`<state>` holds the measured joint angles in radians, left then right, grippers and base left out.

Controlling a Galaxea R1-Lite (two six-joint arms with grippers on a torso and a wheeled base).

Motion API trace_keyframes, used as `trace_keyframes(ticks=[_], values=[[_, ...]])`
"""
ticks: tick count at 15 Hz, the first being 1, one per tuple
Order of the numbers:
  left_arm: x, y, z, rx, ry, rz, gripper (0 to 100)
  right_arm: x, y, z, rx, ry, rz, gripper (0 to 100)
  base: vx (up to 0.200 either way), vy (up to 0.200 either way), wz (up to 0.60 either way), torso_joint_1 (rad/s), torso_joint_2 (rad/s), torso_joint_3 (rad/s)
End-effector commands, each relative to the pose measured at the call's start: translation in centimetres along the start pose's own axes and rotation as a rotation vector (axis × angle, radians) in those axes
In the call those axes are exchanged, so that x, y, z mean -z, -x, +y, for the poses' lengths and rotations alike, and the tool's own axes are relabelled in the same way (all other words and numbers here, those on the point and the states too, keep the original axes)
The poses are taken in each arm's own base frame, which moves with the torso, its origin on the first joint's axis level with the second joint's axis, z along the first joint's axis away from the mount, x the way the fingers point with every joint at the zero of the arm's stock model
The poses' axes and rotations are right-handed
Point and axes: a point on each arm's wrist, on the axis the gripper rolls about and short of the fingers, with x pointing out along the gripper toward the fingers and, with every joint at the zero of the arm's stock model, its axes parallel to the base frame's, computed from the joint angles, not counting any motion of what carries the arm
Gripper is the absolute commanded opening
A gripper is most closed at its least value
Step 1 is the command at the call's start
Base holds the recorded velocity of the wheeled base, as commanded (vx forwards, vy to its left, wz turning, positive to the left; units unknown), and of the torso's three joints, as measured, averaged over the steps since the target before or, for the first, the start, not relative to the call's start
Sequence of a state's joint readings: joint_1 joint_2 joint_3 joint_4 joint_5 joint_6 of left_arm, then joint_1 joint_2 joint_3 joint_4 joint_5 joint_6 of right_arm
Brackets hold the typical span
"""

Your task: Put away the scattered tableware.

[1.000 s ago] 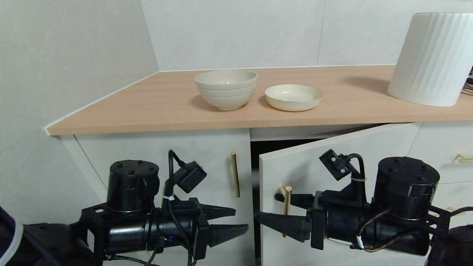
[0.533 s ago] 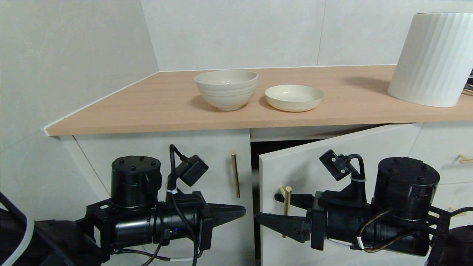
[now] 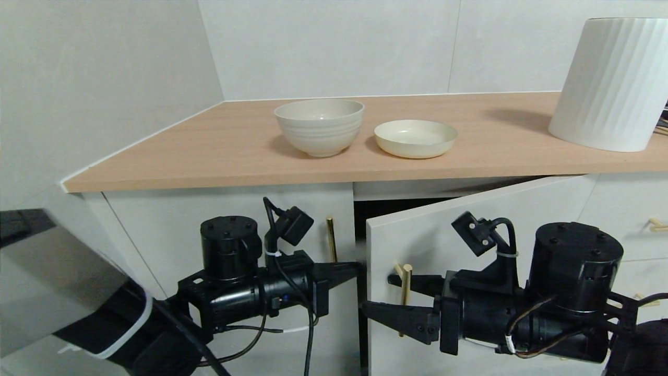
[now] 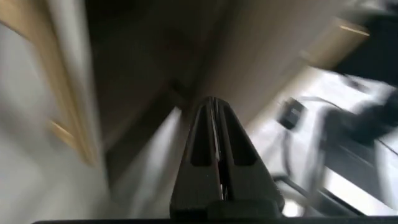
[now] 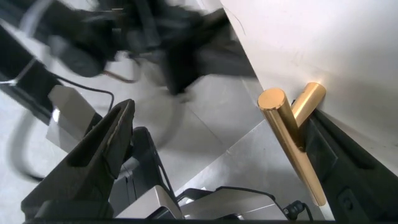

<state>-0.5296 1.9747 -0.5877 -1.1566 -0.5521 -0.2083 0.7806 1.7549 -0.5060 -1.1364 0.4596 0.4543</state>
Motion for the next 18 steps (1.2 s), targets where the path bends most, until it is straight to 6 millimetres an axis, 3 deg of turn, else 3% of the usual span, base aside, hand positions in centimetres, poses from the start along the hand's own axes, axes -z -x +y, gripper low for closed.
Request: trace_keyframes(ticks=[1,4,10,13,15,18], values=[[1.9,-2.2,1.1,-0.012,0.001,0.010,0,0.0,0.1,0.0,0.002,0.000,-0.002,100,0.000,0.000,0.00,0.000,0.00,0.000],[2.0,-3.3,1.1,-0.021,-0.035,-0.048,0,0.1,0.1,-0.1,0.004,0.000,0.002,100,0.000,0.000,0.00,0.000,0.00,0.000],[1.8,-4.3,-0.9,0.033,-0.087,-0.124,0,-0.4,0.7,-0.7,0.032,0.001,-0.015,100,0.000,0.000,0.00,0.000,0.00,0.000],[1.9,-4.6,-1.1,0.027,-0.087,-0.125,0,-0.8,1.7,-2.3,0.099,0.031,-0.031,100,0.000,0.000,0.00,0.000,0.00,0.000],[1.8,-4.5,-1.1,0.028,-0.088,-0.128,0,-0.3,2.2,-3.4,0.152,0.075,0.013,100,0.000,0.000,0.00,0.000,0.00,0.000],[1.4,-4.4,-1.3,0.031,-0.095,-0.142,0,1.2,3.9,-2.8,0.185,0.038,0.093,100,0.000,0.000,0.00,0.000,0.00,0.000]])
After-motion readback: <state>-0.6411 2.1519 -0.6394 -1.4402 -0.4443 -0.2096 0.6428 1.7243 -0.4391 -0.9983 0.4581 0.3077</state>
